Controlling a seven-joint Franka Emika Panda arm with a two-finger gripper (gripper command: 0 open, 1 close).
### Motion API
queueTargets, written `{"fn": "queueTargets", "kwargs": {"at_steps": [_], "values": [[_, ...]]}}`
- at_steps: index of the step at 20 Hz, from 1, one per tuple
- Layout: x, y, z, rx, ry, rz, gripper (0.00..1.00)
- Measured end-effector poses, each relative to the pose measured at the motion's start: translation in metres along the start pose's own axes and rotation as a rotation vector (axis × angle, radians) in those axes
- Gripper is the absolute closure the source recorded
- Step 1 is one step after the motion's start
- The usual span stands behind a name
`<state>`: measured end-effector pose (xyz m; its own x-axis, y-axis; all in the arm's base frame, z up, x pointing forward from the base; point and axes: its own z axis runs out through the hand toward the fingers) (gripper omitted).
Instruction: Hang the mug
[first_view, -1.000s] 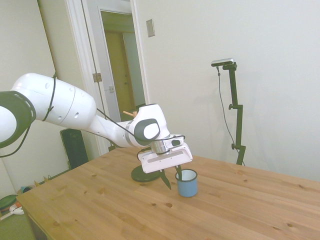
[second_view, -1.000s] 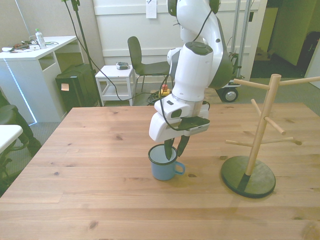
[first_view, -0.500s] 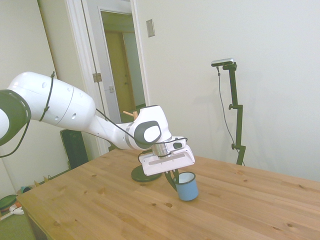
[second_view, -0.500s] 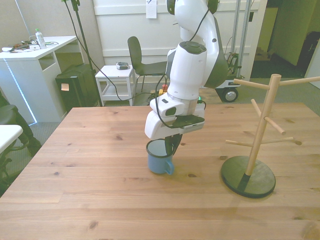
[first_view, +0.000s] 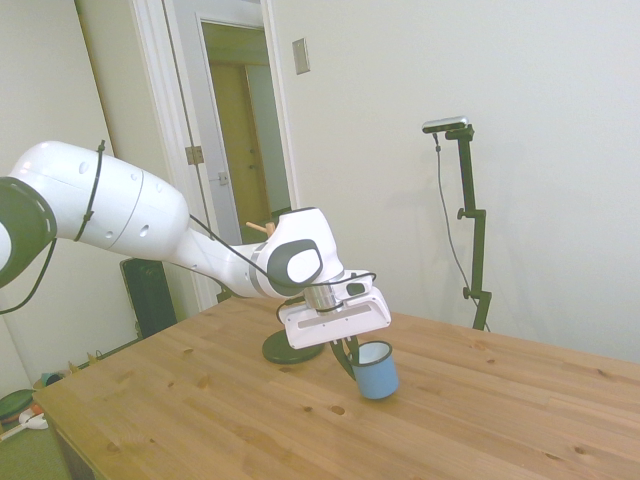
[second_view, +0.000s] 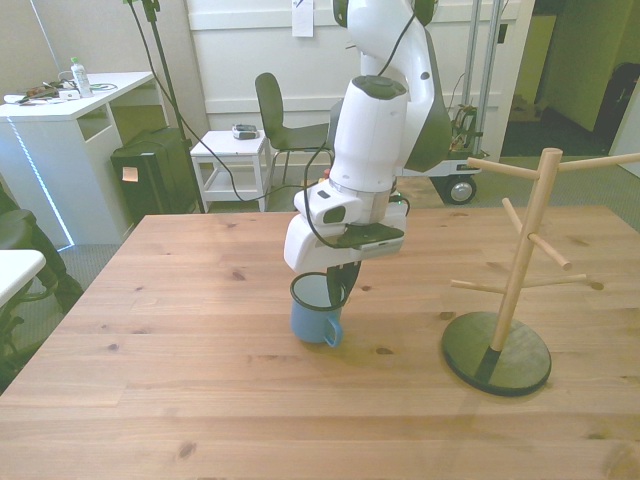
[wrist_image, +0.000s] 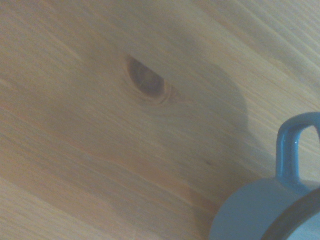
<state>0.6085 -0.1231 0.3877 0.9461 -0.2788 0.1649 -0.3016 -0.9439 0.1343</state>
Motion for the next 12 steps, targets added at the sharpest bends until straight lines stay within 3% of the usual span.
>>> {"fn": "queueTargets", "kwargs": {"at_steps": [8, 12], "values": [[-0.049, 0.009, -0.051, 0.094, 0.074, 0.271, 1.00], [-0.075, -0.002, -0.097, 0.155, 0.130, 0.340, 1.00]]}}
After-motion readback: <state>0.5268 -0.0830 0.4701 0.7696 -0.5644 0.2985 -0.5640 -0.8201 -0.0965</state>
